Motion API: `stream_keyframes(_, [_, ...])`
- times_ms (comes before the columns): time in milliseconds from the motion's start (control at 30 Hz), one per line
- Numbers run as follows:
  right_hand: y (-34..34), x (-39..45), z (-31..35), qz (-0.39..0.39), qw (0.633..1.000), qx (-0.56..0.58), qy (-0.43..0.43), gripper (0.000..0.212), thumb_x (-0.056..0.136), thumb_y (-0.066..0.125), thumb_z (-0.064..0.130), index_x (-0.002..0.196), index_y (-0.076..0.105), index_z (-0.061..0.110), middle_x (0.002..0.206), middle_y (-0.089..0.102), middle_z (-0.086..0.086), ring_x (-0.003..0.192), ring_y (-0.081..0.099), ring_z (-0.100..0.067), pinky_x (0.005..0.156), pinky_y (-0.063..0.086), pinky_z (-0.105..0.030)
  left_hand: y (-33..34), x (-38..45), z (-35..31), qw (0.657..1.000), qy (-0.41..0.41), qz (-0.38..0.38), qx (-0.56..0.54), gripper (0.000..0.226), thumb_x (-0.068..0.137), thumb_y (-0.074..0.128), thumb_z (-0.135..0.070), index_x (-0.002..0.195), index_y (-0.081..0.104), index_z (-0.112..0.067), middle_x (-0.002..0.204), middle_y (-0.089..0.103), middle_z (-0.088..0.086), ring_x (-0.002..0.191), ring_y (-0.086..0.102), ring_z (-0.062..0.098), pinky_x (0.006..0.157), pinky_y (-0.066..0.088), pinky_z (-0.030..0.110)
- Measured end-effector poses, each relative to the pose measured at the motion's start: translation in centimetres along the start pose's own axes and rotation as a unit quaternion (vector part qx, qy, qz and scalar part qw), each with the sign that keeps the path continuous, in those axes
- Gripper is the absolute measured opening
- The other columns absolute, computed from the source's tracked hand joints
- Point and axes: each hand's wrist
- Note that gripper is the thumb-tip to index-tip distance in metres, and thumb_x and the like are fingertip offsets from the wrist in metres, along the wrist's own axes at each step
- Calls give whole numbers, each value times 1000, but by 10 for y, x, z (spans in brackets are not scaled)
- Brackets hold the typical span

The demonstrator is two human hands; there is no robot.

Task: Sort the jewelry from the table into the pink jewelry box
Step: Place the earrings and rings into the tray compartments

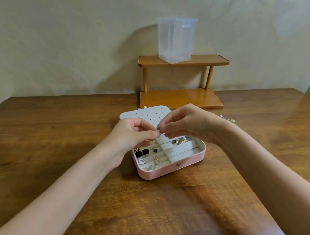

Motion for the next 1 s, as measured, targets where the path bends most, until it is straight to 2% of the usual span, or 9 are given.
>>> stream_keyframes(100, [0,-4,0,12,999,-44,25,12,79,66,-5,84,72,3,83,72,-9,73,68,-13,69,54,-18,4,-6,4,991,60,-9,117,13,72,78,-10,75,67,-17,75,70,-2,74,65,8,68,52,20])
stream_keyframes(167, [1,-5,1,24,993,-109,30,13,79,67,-3,84,73,7,83,72,-6,74,68,-11,69,54,-17,5,-8,6,987,66,7,145,15,71,79,-13,76,68,-20,74,72,-4,75,67,7,74,52,24])
stream_keyframes(267, [4,-4,4,55,981,-183,40,13,81,66,-1,87,73,8,83,72,-3,72,68,-9,68,54,-16,4,-10,9,979,64,33,193,12,73,78,-17,80,69,-23,74,73,-8,74,67,3,75,51,23])
stream_keyframes(333, [10,-1,6,78,966,-244,41,14,81,66,-1,91,73,6,83,71,-2,71,67,-8,69,55,-15,1,-10,11,961,86,20,261,10,74,76,-19,79,70,-25,80,71,-10,80,66,3,78,52,24])
stream_keyframes(433, [19,5,9,94,940,-327,30,16,81,66,0,95,73,5,86,70,-4,72,65,-7,73,55,-17,-3,-14,11,932,115,8,343,9,78,73,-21,76,70,-30,72,62,-20,71,56,-3,62,42,13])
stream_keyframes(567, [28,14,11,95,898,-428,12,14,79,69,5,90,75,13,87,72,-3,68,62,-4,67,50,-17,-1,-16,14,912,120,19,391,8,78,73,-28,85,73,-25,70,56,-19,65,49,-1,55,35,13])
stream_keyframes(767, [33,17,13,96,878,-469,6,8,78,71,7,81,71,15,76,67,-1,60,58,-3,60,45,-16,2,-12,16,899,115,21,423,5,77,73,-27,80,69,-25,70,56,-15,62,48,0,51,31,12])
stream_keyframes(867, [32,17,11,93,884,-458,8,11,78,71,6,89,73,8,83,70,-5,62,59,-4,61,48,-15,3,-12,17,889,116,22,442,7,77,72,-25,77,66,-29,69,55,-16,61,49,0,49,29,12])
stream_keyframes(1000, [29,14,10,107,894,-434,17,17,79,70,6,96,73,9,91,71,-5,67,61,-5,69,51,-17,4,-11,16,886,115,23,448,9,76,74,-27,76,65,-29,69,55,-16,61,49,1,48,29,12])
Point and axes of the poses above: each hand's wrist, its own x-axis towards the middle knuckle, its own y-axis out of the palm, z = x × y
